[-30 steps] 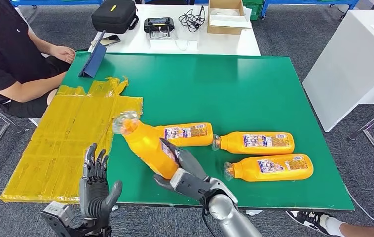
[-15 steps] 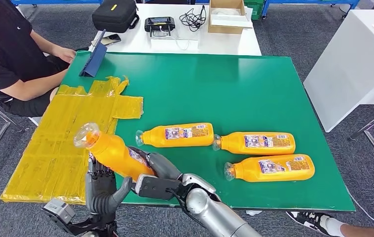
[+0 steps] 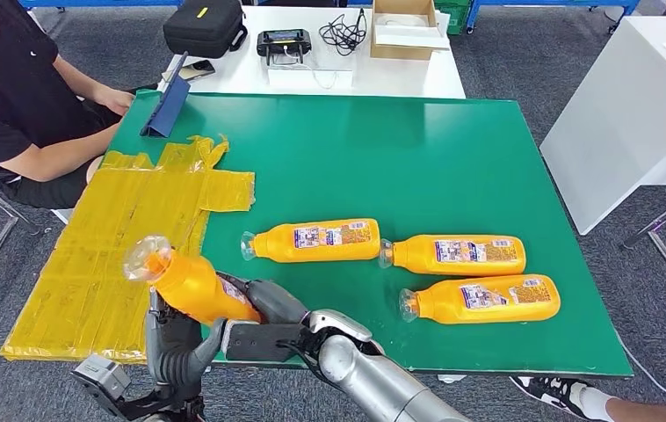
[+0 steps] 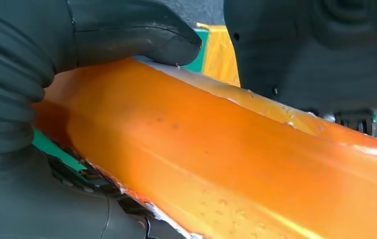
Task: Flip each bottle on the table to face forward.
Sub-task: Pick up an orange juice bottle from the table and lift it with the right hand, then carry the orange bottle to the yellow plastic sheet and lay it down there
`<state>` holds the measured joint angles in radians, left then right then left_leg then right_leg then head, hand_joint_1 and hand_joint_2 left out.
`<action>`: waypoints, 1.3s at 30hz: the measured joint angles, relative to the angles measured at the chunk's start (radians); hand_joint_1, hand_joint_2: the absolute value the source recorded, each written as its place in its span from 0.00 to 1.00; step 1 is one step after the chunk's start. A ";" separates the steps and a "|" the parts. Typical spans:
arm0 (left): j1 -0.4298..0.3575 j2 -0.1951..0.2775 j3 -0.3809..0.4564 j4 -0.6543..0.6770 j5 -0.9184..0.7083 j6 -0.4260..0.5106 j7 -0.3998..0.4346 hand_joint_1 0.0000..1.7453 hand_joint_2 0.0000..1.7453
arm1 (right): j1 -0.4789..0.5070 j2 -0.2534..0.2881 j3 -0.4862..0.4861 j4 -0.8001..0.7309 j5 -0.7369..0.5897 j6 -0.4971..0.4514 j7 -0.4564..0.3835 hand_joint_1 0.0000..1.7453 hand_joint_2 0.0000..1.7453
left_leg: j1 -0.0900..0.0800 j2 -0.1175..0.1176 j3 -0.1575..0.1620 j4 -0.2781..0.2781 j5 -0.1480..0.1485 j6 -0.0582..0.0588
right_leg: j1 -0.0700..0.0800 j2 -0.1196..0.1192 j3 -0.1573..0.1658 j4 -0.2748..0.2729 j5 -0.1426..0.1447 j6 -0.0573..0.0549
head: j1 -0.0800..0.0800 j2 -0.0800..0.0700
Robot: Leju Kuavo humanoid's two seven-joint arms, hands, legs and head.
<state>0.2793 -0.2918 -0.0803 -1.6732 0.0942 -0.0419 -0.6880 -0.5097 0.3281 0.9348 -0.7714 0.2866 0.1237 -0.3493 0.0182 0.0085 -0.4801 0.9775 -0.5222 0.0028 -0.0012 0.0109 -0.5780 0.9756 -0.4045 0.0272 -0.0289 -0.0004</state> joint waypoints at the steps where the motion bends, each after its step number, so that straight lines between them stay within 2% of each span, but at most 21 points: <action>1: 0.000 0.000 0.003 0.000 -0.001 0.001 0.000 0.00 1.00 | -0.001 0.000 0.008 0.003 0.001 0.000 0.000 1.00 1.00 | 0.000 0.000 0.000 0.000 0.000 0.000 | 0.000 0.000 0.000 0.000 0.000 0.000 | 0.000 0.000; 12: -0.002 0.002 0.025 0.002 -0.047 0.023 0.001 0.00 1.00 | -0.031 0.002 0.078 0.010 0.015 0.003 0.003 1.00 1.00 | 0.000 0.000 0.000 0.000 0.000 0.000 | 0.000 0.000 0.000 0.000 0.000 0.000 | 0.000 0.000; 16: -0.003 0.002 0.034 0.002 -0.051 0.023 -0.002 1.00 1.00 | -0.046 0.006 0.101 0.010 0.015 0.012 0.005 1.00 1.00 | 0.000 0.000 0.000 0.000 0.000 0.000 | 0.000 0.000 0.000 0.000 0.000 0.000 | 0.000 0.000; 32: -0.012 0.002 0.060 -0.012 -0.035 -0.019 -0.018 1.00 1.00 | -0.074 0.009 0.131 0.011 -0.028 0.003 0.011 1.00 1.00 | 0.000 0.000 0.000 0.000 0.000 0.000 | 0.000 0.000 -0.001 0.000 0.000 0.000 | 0.000 0.000; 36: -0.012 0.004 0.052 -0.050 -0.088 0.022 -0.017 1.00 1.00 | -0.074 0.006 0.123 0.008 -0.042 -0.032 0.006 1.00 1.00 | 0.000 0.000 0.000 0.000 0.000 0.000 | 0.000 0.000 -0.001 0.000 0.000 0.000 | 0.000 0.000; 37: -0.012 0.005 0.044 -0.063 -0.112 0.049 -0.016 1.00 1.00 | -0.073 0.004 0.117 0.005 -0.044 -0.046 0.002 0.78 1.00 | 0.000 0.000 0.000 0.000 0.000 0.000 | 0.000 0.000 -0.001 0.000 0.000 0.000 | 0.000 0.000; 39: -0.011 0.009 0.026 -0.087 -0.148 0.094 -0.015 1.00 1.00 | -0.073 0.000 0.104 -0.003 -0.047 -0.069 -0.004 0.28 1.00 | 0.000 0.000 0.000 0.000 0.000 0.000 | 0.000 0.000 -0.001 0.000 0.000 0.000 | 0.000 0.000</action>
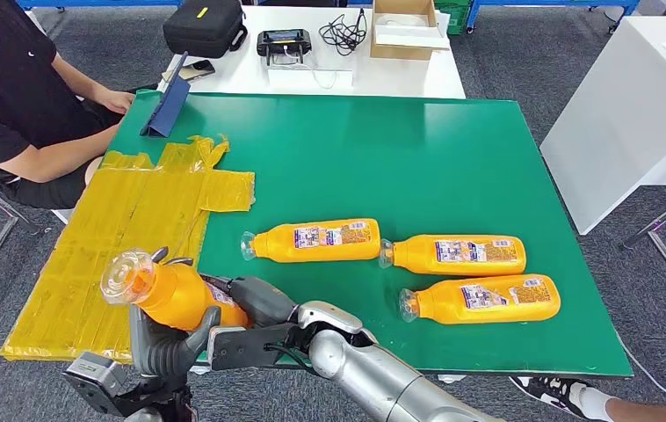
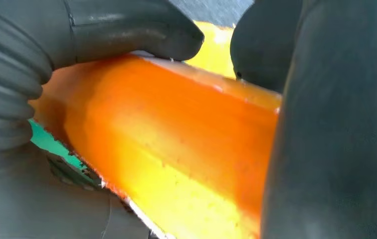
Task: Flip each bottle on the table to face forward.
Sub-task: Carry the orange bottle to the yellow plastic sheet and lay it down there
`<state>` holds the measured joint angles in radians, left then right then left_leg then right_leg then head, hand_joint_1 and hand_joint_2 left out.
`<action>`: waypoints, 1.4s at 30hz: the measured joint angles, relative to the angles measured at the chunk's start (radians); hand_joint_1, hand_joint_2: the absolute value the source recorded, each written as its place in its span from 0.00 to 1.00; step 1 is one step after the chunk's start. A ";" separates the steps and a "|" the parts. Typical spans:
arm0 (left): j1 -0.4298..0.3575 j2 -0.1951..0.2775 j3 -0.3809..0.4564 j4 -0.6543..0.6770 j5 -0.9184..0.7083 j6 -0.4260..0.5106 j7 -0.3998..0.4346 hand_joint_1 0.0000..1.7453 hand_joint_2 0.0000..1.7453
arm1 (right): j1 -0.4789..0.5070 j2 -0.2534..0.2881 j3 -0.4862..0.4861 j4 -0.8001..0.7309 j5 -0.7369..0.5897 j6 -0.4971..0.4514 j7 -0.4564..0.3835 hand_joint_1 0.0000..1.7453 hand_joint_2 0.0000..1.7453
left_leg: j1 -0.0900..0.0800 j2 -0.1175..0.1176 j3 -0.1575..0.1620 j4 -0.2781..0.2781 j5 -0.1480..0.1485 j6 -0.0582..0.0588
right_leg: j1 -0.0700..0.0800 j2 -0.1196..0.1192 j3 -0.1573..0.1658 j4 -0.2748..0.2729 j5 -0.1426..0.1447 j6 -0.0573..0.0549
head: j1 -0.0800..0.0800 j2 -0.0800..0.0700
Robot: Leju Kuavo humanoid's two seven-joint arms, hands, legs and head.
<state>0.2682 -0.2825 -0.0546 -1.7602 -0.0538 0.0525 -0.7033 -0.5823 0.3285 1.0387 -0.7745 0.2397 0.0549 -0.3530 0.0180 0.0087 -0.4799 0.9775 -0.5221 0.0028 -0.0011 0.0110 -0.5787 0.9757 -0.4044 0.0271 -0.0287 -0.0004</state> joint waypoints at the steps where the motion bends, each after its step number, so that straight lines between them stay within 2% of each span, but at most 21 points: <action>1: 0.000 0.002 -0.007 -0.008 -0.011 0.017 0.000 1.00 1.00 | 0.000 -0.001 -0.005 -0.004 0.000 -0.007 -0.002 0.03 1.00 | 0.000 0.000 0.000 0.000 0.000 0.000 | 0.000 0.000 0.000 0.000 0.000 0.000 | 0.000 0.000; 3: -0.001 0.015 -0.027 -0.024 -0.059 0.089 0.001 1.00 1.00 | 0.005 -0.006 -0.019 -0.016 0.007 -0.032 -0.004 0.00 1.00 | 0.000 0.000 0.000 0.000 0.000 0.000 | 0.000 0.000 0.000 0.000 0.000 0.000 | 0.000 0.000; 4: -0.002 0.028 -0.043 -0.033 -0.105 0.155 0.002 1.00 1.00 | 0.011 -0.010 -0.032 -0.026 0.014 -0.056 -0.006 0.00 1.00 | 0.000 0.000 0.000 0.000 0.000 0.000 | 0.000 0.000 0.000 0.000 0.000 0.000 | 0.000 0.000; 8: -0.011 0.081 -0.102 -0.048 -0.446 0.455 0.007 1.00 1.00 | 0.041 -0.056 -0.147 -0.109 0.053 -0.147 -0.012 0.00 1.00 | 0.000 -0.001 0.000 0.000 0.000 0.000 | 0.000 -0.001 0.000 0.000 0.000 0.000 | 0.000 0.000; 10: -0.018 0.090 -0.105 -0.046 -0.647 0.541 0.032 1.00 1.00 | 0.042 -0.083 -0.222 -0.154 0.069 -0.139 -0.004 0.00 1.00 | -0.001 -0.001 0.000 0.000 0.000 0.000 | 0.000 -0.001 0.000 0.000 0.000 0.000 | 0.000 0.000; 13: -0.038 0.095 -0.092 -0.037 -0.931 0.619 0.081 1.00 1.00 | 0.021 -0.119 -0.316 -0.186 0.081 -0.087 0.003 0.00 1.00 | -0.003 -0.001 0.000 0.000 0.001 0.001 | 0.000 -0.001 0.000 0.000 0.001 0.000 | 0.000 0.000; 15: -0.049 0.090 -0.061 -0.031 -1.077 0.637 0.088 1.00 1.00 | 0.004 -0.136 -0.363 -0.193 0.083 -0.060 -0.005 0.00 1.00 | -0.003 -0.001 0.000 0.000 0.001 0.001 | 0.000 -0.001 0.001 0.000 0.001 0.001 | 0.000 0.000; 17: -0.057 0.081 -0.030 -0.025 -1.146 0.641 0.081 1.00 1.00 | -0.007 -0.148 -0.392 -0.200 0.082 -0.045 -0.012 0.00 1.00 | -0.003 -0.001 0.000 0.000 0.001 0.001 | 0.000 -0.001 0.000 0.000 0.001 0.001 | 0.000 0.000; 29: -0.105 0.069 0.062 0.077 -1.303 0.644 0.162 1.00 1.00 | -0.014 -0.195 -0.433 -0.221 0.078 -0.004 -0.022 0.00 1.00 | -0.003 -0.001 -0.001 0.000 0.001 0.001 | 0.000 -0.001 0.000 0.000 0.001 0.001 | 0.000 0.000; 31: -0.115 0.074 0.064 0.098 -1.351 0.644 0.210 1.00 1.00 | -0.017 -0.197 -0.433 -0.221 0.076 -0.002 -0.022 0.00 1.00 | -0.003 -0.001 -0.001 0.000 0.001 0.001 | 0.000 -0.001 0.000 0.000 0.001 0.001 | 0.000 0.000; 33: -0.137 0.098 0.053 0.146 -1.430 0.644 0.309 1.00 1.00 | -0.027 -0.199 -0.432 -0.221 0.075 0.002 -0.018 0.00 1.00 | -0.003 -0.001 -0.001 0.001 0.001 0.001 | 0.000 -0.001 0.000 0.000 0.001 0.001 | 0.000 0.000; 37: -0.224 0.203 -0.015 0.357 -1.493 0.616 0.506 1.00 1.00 | -0.064 -0.200 -0.424 -0.213 0.101 0.017 0.001 0.00 1.00 | -0.003 -0.001 -0.001 0.000 0.002 0.001 | 0.000 -0.001 0.000 0.001 0.001 0.000 | 0.000 0.000; 39: -0.281 0.249 -0.044 0.493 -1.494 0.594 0.535 1.00 1.00 | -0.086 -0.198 -0.414 -0.200 0.135 0.007 0.005 0.00 1.00 | -0.002 -0.001 -0.001 0.000 0.002 0.000 | 0.000 -0.001 0.000 0.001 0.001 0.000 | 0.000 0.000; 42: -0.362 0.296 -0.061 0.693 -1.492 0.589 0.525 1.00 1.00 | -0.114 -0.194 -0.399 -0.167 0.190 -0.016 0.011 0.00 1.00 | -0.002 -0.001 0.000 0.000 0.003 -0.001 | 0.000 -0.001 0.000 0.003 0.001 0.000 | 0.000 0.000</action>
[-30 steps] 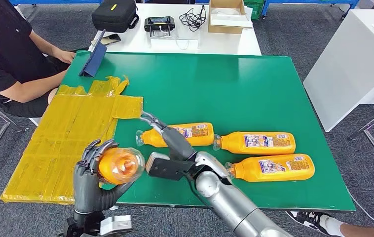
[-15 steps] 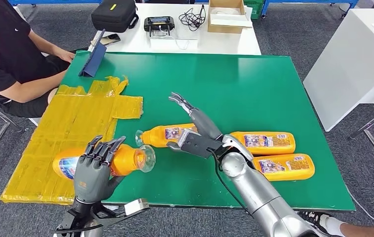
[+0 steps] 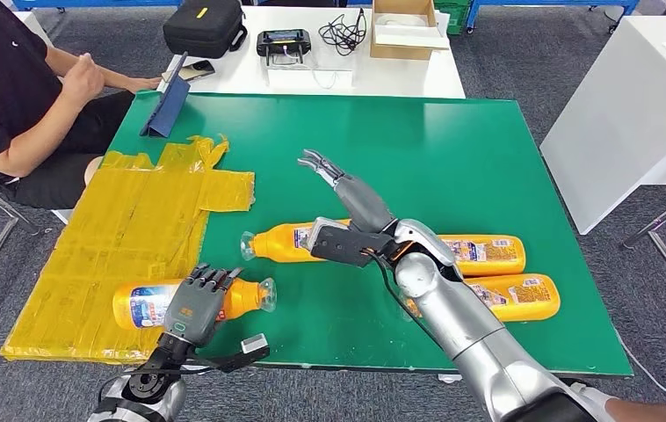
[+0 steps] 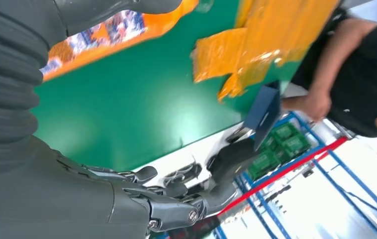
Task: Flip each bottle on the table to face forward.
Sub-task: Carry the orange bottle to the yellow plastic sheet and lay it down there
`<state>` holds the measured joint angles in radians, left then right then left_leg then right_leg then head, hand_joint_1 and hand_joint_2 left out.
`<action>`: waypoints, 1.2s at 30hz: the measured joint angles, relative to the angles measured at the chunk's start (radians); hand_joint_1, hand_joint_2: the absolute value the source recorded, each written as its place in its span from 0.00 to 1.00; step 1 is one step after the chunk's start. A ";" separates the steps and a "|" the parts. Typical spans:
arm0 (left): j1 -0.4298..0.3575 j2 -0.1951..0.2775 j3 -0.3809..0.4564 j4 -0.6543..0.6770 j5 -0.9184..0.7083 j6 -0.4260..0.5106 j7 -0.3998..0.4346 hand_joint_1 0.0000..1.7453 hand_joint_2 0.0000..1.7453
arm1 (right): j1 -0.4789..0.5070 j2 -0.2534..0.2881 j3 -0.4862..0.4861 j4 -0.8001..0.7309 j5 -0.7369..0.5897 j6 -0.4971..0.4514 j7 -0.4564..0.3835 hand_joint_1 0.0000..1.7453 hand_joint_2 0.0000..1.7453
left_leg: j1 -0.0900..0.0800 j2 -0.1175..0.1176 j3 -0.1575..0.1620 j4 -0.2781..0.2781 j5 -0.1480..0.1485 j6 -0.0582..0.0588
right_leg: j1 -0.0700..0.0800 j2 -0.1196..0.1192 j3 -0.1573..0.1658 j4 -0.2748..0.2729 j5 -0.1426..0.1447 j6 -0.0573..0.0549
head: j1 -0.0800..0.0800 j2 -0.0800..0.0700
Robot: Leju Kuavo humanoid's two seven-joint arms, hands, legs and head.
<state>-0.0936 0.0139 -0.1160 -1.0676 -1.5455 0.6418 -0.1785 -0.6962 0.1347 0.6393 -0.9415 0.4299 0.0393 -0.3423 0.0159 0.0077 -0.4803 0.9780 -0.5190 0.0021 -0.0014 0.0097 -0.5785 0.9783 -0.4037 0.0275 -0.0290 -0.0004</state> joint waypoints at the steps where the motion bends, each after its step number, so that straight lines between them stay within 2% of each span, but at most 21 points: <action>1: -0.023 0.011 -0.001 0.047 0.002 0.002 -0.008 1.00 1.00 | -0.009 0.001 0.005 0.014 0.011 0.005 0.006 0.00 1.00 | 0.000 -0.001 0.000 0.000 0.000 0.000 | 0.000 -0.001 0.000 0.000 0.000 0.000 | 0.000 0.000; 6: -0.093 0.036 -0.001 0.172 0.005 -0.003 -0.029 1.00 1.00 | -0.054 0.003 0.025 0.090 0.024 0.037 0.026 0.00 1.00 | -0.001 -0.006 0.001 0.000 0.000 0.000 | -0.001 -0.005 0.004 0.000 0.000 0.000 | 0.000 0.000; 17: -0.103 0.037 -0.001 0.187 0.003 -0.005 -0.031 1.00 1.00 | -0.062 0.004 0.027 0.104 0.024 0.041 0.028 0.00 1.00 | -0.001 -0.006 0.001 0.000 0.000 0.000 | -0.001 -0.005 0.005 0.000 0.000 0.000 | 0.000 0.000; 18: -0.109 0.037 -0.001 0.196 0.003 -0.007 -0.033 0.79 1.00 | -0.067 0.005 0.029 0.113 0.024 0.044 0.029 0.00 1.00 | -0.001 -0.006 0.002 0.000 0.000 0.000 | -0.001 -0.005 0.006 0.000 0.000 0.000 | 0.000 0.000; 21: -0.141 0.040 -0.002 0.241 0.000 -0.031 -0.040 0.04 0.25 | -0.094 0.014 0.035 0.164 0.025 0.058 0.034 0.00 1.00 | -0.002 -0.007 0.004 0.000 0.001 0.001 | -0.003 -0.007 0.008 0.000 0.000 0.000 | 0.000 0.000; 22: -0.154 0.042 -0.003 0.259 0.001 -0.043 -0.045 0.00 0.00 | -0.105 0.017 0.039 0.187 0.032 0.059 0.041 0.00 1.00 | -0.002 -0.007 0.005 0.000 0.001 0.001 | -0.003 -0.007 0.010 0.000 0.000 0.000 | 0.000 0.000; 27: -0.192 0.098 -0.016 0.309 0.202 -0.206 -0.222 0.00 0.00 | -0.187 0.051 0.092 0.395 0.138 0.053 0.172 0.00 1.00 | -0.002 -0.013 0.010 -0.001 0.007 -0.002 | -0.003 -0.011 0.016 0.001 0.000 -0.001 | 0.000 0.000; 36: -0.192 0.124 -0.033 0.310 0.281 -0.245 -0.275 0.00 0.00 | -0.203 0.059 0.104 0.455 0.132 0.072 0.175 0.00 1.00 | -0.003 -0.014 0.010 -0.001 0.007 -0.002 | -0.003 -0.012 0.015 0.001 0.000 -0.001 | 0.000 0.000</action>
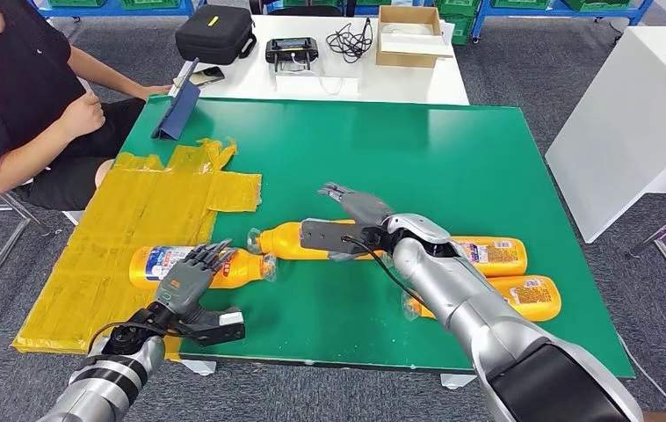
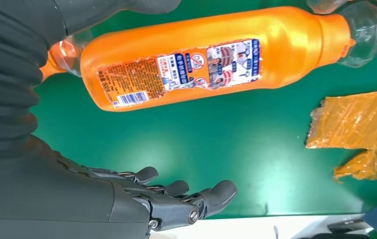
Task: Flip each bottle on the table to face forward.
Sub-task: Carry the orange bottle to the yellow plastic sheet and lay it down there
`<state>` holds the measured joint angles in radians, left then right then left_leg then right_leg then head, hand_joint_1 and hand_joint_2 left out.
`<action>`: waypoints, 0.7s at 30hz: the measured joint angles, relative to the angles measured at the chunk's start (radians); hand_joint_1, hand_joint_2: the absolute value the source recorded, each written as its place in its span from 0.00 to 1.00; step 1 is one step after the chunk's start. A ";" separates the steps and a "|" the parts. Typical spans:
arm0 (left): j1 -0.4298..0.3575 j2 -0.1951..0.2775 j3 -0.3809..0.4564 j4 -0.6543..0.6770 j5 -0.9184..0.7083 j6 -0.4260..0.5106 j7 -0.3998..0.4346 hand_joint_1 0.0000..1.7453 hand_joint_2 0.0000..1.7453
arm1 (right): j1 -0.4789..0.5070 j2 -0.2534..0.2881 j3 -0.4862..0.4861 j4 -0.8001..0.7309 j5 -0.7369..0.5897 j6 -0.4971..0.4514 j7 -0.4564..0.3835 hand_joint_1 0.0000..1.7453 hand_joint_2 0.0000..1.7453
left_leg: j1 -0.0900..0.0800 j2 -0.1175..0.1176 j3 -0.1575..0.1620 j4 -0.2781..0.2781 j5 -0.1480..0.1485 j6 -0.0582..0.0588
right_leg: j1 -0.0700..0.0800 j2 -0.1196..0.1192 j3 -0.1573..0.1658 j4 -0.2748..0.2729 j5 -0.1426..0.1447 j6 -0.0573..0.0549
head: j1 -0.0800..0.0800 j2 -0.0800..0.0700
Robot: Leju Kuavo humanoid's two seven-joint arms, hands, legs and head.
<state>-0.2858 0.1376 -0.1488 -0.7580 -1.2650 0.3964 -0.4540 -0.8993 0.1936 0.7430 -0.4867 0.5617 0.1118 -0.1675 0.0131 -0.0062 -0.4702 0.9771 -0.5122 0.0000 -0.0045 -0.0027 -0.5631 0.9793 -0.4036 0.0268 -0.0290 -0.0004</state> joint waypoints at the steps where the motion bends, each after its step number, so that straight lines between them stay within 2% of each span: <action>1: 0.000 0.002 -0.002 0.000 0.002 -0.002 -0.001 0.00 0.00 | -0.001 0.000 0.000 0.003 0.000 0.000 0.000 0.00 1.00 | 0.000 0.000 0.000 0.000 0.000 0.000 | 0.000 0.000 0.000 0.000 0.000 0.000 | 0.000 0.000; 7: -0.001 0.008 -0.007 -0.001 0.032 -0.011 -0.017 0.00 0.00 | -0.004 0.000 0.002 0.018 -0.001 0.000 0.001 0.00 1.00 | 0.001 0.000 0.000 0.000 0.001 0.000 | 0.000 0.000 0.000 0.001 0.000 0.000 | 0.000 0.000; 14: 0.000 0.031 0.004 -0.027 0.262 -0.109 -0.158 0.00 0.00 | -0.009 -0.002 0.001 0.055 0.019 -0.007 0.004 0.00 1.00 | 0.001 0.000 0.001 0.000 0.001 0.000 | 0.000 0.000 0.000 0.001 0.000 0.000 | 0.000 0.000; 17: 0.012 0.035 0.023 -0.080 0.511 -0.233 -0.225 0.00 0.00 | -0.009 -0.002 0.000 0.072 0.035 -0.023 0.009 0.00 1.00 | 0.001 0.001 0.001 0.000 0.001 0.000 | 0.000 0.000 0.000 0.001 0.000 0.000 | 0.000 0.000; 21: 0.057 0.040 0.027 -0.214 1.000 -0.509 -0.246 0.00 0.00 | -0.009 0.000 -0.004 0.093 0.053 -0.029 0.020 0.00 1.00 | 0.001 0.001 -0.002 0.000 0.001 0.000 | 0.001 0.001 -0.005 0.001 0.000 0.000 | 0.000 0.000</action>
<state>-0.2291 0.1773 -0.1222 -0.9717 -0.2648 -0.1126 -0.6999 -0.9078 0.1933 0.7395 -0.3942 0.6143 0.0823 -0.1476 0.0139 -0.0049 -0.4725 0.9775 -0.5108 -0.0001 -0.0038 -0.0019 -0.5682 0.9801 -0.4031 0.0270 -0.0286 -0.0004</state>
